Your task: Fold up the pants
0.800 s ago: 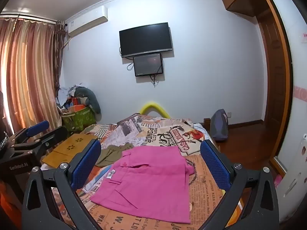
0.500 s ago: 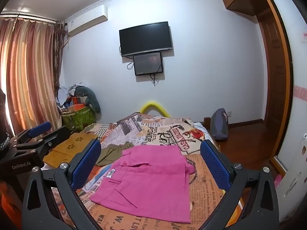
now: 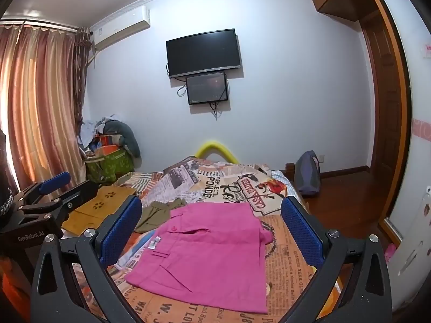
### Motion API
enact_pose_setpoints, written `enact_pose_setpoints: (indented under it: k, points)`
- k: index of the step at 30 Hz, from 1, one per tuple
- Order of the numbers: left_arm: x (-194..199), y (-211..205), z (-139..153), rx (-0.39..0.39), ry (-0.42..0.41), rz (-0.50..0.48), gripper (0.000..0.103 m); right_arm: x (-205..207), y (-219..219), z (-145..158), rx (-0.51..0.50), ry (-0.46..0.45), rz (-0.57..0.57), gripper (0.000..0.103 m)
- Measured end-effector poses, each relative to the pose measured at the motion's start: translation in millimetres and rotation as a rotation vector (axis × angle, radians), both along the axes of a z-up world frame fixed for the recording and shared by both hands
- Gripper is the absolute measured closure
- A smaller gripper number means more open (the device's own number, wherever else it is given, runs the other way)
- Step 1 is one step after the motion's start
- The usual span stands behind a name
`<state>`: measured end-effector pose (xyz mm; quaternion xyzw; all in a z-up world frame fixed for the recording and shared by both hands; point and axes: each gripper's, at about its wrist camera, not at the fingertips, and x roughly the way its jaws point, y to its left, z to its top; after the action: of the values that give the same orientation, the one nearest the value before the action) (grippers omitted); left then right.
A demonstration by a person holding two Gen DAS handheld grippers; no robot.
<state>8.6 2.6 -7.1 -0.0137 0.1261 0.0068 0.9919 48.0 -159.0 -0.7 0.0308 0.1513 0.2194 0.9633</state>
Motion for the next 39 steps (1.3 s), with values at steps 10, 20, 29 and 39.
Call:
enact_pose_setpoints:
  k: [10,20,29,39]
  points:
    - [-1.1,-3.9,1.7,-0.001,-0.004,0.006,0.000,-0.8,1.6,-0.9,-0.005,-0.001,-0.001,0.000]
    - [0.1,-3.0,0.2,0.006,-0.006,0.010,0.000,-1.0,0.6,-0.7,-0.005,-0.001,0.001,0.000]
    - [-1.2,-3.9,1.4,0.015,-0.009,0.013,0.000,-1.4,1.8,-0.2,-0.008,0.000,0.001,0.000]
    - [-2.0,-6.5,2.7,0.025,-0.018,0.015,0.000,-1.4,2.7,-0.3,-0.008,0.000,0.000,0.000]
